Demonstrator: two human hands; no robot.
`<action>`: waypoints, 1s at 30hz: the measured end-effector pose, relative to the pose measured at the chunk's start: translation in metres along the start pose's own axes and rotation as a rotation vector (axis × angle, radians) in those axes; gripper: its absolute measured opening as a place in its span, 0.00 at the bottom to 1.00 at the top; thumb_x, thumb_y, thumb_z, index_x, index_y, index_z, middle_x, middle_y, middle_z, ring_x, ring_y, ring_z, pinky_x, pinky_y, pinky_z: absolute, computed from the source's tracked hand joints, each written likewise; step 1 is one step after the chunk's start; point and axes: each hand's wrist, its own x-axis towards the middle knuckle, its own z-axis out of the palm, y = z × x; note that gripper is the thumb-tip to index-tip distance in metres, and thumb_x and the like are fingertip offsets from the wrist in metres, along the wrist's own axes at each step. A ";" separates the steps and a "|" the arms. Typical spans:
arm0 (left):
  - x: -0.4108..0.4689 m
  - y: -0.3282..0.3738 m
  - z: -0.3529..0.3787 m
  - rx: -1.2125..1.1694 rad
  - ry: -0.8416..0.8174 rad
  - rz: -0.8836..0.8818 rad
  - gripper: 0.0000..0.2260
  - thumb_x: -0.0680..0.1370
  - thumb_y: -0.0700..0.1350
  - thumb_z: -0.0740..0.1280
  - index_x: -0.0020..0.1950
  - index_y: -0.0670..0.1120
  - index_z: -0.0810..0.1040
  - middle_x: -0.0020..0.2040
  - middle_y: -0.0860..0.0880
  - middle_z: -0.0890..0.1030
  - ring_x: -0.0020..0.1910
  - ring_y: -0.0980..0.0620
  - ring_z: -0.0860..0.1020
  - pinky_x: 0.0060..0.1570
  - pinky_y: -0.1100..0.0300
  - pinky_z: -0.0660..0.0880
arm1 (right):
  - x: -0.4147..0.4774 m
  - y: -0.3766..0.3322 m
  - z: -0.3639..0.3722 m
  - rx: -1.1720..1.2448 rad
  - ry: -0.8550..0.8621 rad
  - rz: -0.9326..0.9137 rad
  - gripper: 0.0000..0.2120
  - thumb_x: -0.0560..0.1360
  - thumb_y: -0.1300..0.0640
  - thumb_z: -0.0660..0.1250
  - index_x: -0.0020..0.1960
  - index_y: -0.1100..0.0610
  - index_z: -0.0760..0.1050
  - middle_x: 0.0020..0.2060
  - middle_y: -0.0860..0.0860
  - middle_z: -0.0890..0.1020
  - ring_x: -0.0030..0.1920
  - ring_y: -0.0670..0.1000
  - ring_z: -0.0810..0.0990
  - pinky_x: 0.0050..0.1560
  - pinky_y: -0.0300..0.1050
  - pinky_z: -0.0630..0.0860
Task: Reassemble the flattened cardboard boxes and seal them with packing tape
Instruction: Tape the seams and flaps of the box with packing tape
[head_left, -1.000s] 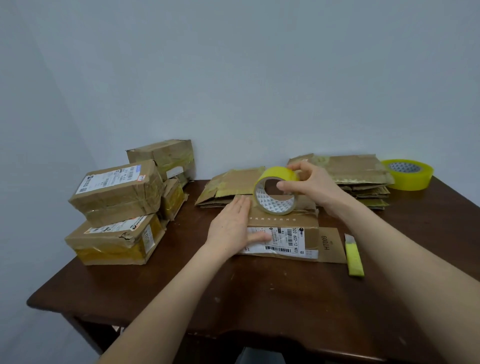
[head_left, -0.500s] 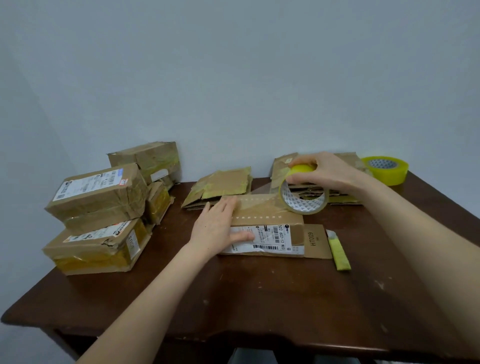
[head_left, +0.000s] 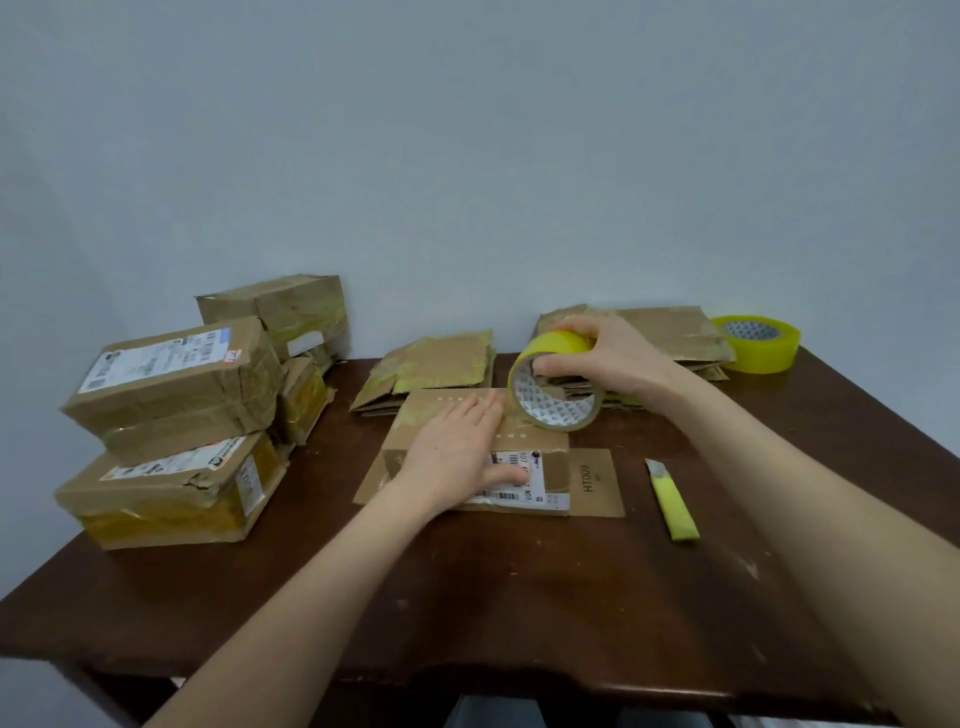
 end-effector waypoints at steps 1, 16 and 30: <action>-0.003 -0.008 -0.001 -0.008 -0.008 -0.008 0.45 0.72 0.70 0.58 0.78 0.44 0.48 0.79 0.47 0.51 0.77 0.49 0.51 0.75 0.54 0.50 | 0.001 0.001 0.004 0.046 -0.008 0.015 0.25 0.67 0.50 0.77 0.61 0.52 0.75 0.53 0.48 0.79 0.53 0.49 0.77 0.52 0.43 0.74; -0.008 -0.033 0.000 -0.050 -0.081 0.002 0.42 0.70 0.71 0.57 0.78 0.54 0.49 0.79 0.54 0.50 0.77 0.51 0.50 0.76 0.52 0.50 | -0.021 0.053 -0.019 0.024 -0.104 0.092 0.17 0.69 0.49 0.75 0.57 0.47 0.80 0.51 0.44 0.80 0.50 0.44 0.78 0.48 0.38 0.74; 0.011 0.042 -0.011 0.026 -0.030 -0.145 0.43 0.72 0.73 0.53 0.77 0.45 0.55 0.77 0.45 0.57 0.76 0.45 0.56 0.73 0.46 0.54 | -0.026 0.075 -0.012 -0.151 -0.184 0.111 0.16 0.66 0.47 0.76 0.53 0.44 0.79 0.48 0.46 0.80 0.49 0.47 0.79 0.44 0.40 0.76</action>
